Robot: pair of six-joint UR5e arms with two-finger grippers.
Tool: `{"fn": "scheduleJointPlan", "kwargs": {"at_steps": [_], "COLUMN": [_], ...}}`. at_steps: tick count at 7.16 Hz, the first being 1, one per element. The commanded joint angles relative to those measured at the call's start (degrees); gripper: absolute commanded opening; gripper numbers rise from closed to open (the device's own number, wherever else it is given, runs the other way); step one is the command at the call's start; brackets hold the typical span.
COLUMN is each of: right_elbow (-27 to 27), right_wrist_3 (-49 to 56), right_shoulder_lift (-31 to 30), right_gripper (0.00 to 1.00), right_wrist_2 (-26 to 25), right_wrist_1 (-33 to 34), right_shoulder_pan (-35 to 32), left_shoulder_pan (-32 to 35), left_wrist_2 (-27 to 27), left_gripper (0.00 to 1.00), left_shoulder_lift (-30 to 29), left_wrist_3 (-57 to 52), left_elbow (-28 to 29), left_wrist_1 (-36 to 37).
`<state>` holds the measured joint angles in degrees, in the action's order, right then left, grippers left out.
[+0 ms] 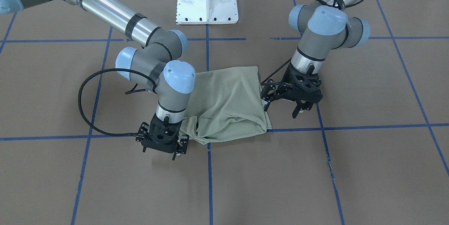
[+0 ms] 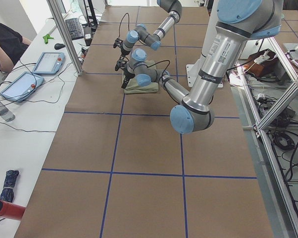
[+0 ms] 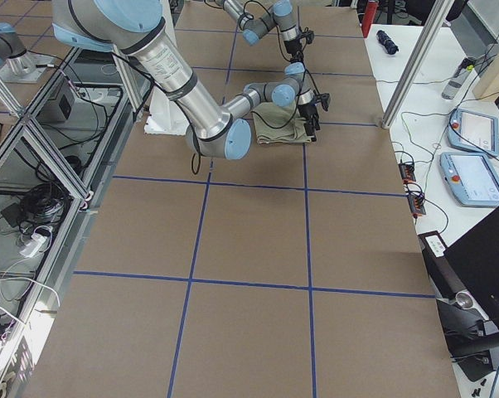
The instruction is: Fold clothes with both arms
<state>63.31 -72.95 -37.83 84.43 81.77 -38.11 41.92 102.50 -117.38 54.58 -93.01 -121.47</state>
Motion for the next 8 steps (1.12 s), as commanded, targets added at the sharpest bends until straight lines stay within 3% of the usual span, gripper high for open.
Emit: {"fn": "scheduleJointPlan", "kwargs": {"at_steps": [1,3,8], "right_elbow": [3.0,8.7,13.1], "right_wrist_3": [1.8,-0.5,2.5], "right_shoulder_lift": [0.4,-0.2,-0.7], "right_gripper": [1.00,1.00,1.00], "right_wrist_2": [4.0,7.2,4.8], "right_wrist_1": [-0.2,1.4,12.3], "right_shoulder_pan": [-1.4,2.4,8.7], "left_shoulder_pan": [0.0,0.0,0.0], "left_wrist_2": [0.1,0.1,0.0], "left_gripper": [1.00,1.00,1.00], "left_shoulder_lift": [0.0,0.2,0.2], "left_wrist_3": [0.0,0.1,0.1], "left_elbow": [-0.3,-0.3,-0.2], "left_wrist_1": [0.0,0.0,0.0]}}
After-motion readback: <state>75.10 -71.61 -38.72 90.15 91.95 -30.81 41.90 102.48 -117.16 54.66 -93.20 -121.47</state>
